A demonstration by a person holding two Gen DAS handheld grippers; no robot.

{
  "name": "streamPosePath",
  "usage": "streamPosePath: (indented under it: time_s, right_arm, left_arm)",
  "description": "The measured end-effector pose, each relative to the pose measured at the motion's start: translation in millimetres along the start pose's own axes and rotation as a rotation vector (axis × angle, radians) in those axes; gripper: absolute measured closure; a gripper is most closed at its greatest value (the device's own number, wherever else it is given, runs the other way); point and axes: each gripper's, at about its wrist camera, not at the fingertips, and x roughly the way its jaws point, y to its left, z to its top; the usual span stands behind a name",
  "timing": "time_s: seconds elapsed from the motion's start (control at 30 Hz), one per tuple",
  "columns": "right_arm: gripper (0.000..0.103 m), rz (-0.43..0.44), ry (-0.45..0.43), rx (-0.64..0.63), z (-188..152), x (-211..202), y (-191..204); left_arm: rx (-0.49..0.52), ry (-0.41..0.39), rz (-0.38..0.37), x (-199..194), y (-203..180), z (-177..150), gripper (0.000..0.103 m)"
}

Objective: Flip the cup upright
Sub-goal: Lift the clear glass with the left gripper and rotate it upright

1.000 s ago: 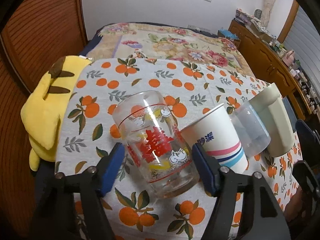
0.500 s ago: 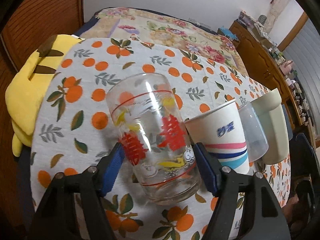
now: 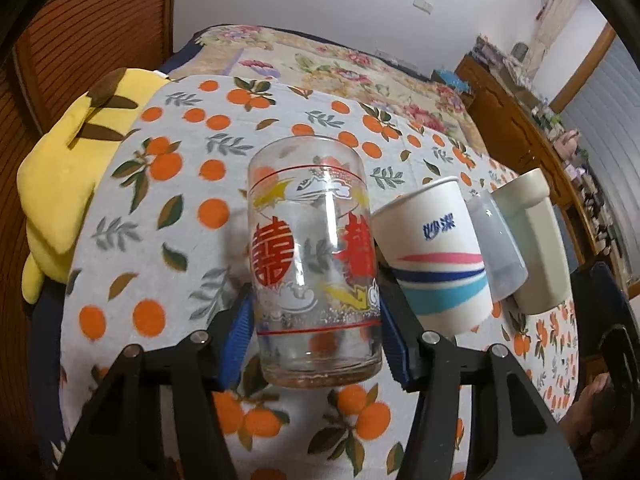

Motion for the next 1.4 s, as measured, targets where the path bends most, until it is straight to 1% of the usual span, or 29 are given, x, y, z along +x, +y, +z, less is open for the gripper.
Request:
streamPosePath:
  time_s: [0.17,0.33,0.5,0.57,0.73,0.87,1.0,1.1,1.2,1.4]
  right_arm:
    - [0.001,-0.004,-0.013,-0.001,-4.8,-9.7,3.6]
    - [0.001,-0.021,-0.036,-0.006,-10.1,-24.9,4.3]
    - [0.001,-0.059,-0.062,-0.002,-17.2,-45.1,-1.3]
    - [0.001,-0.081,-0.068,0.004,-22.7,-52.9,-7.2]
    - [0.001,-0.129,-0.066,0.03,-40.3,-69.6,-24.8]
    - [0.001,-0.174,-0.06,0.051,-56.6,-84.2,-37.8]
    - [0.001,-0.202,-0.053,0.065,-68.2,-96.3,-43.8]
    - [0.001,-0.22,-0.055,0.071,-77.1,-107.4,-48.5]
    - [0.001,-0.249,-0.05,0.066,-84.1,-114.6,-51.1]
    - [0.001,-0.251,-0.025,0.096,-91.5,-114.5,-63.2]
  left_arm:
    - [-0.005,-0.062,-0.001,-20.1,4.7,-10.5,0.047]
    - [0.028,-0.123,0.004,-47.1,-8.6,-21.5,0.047]
    - [0.068,-0.173,-0.031,-68.2,-33.7,-36.0,0.047]
    - [0.081,-0.185,-0.062,-73.3,-44.3,-44.9,0.047]
    - [0.124,-0.185,-0.117,-79.2,-72.7,-68.5,0.047]
    - [0.151,-0.181,-0.163,-75.3,-94.7,-92.3,0.047]
    - [0.164,-0.166,-0.192,-70.6,-113.9,-112.6,0.047]
    - [0.178,-0.159,-0.196,-67.9,-126.7,-127.1,0.047]
    - [0.177,-0.135,-0.206,-61.7,-137.5,-137.5,0.047]
    - [0.205,-0.094,-0.216,-43.8,-154.9,-142.9,0.047]
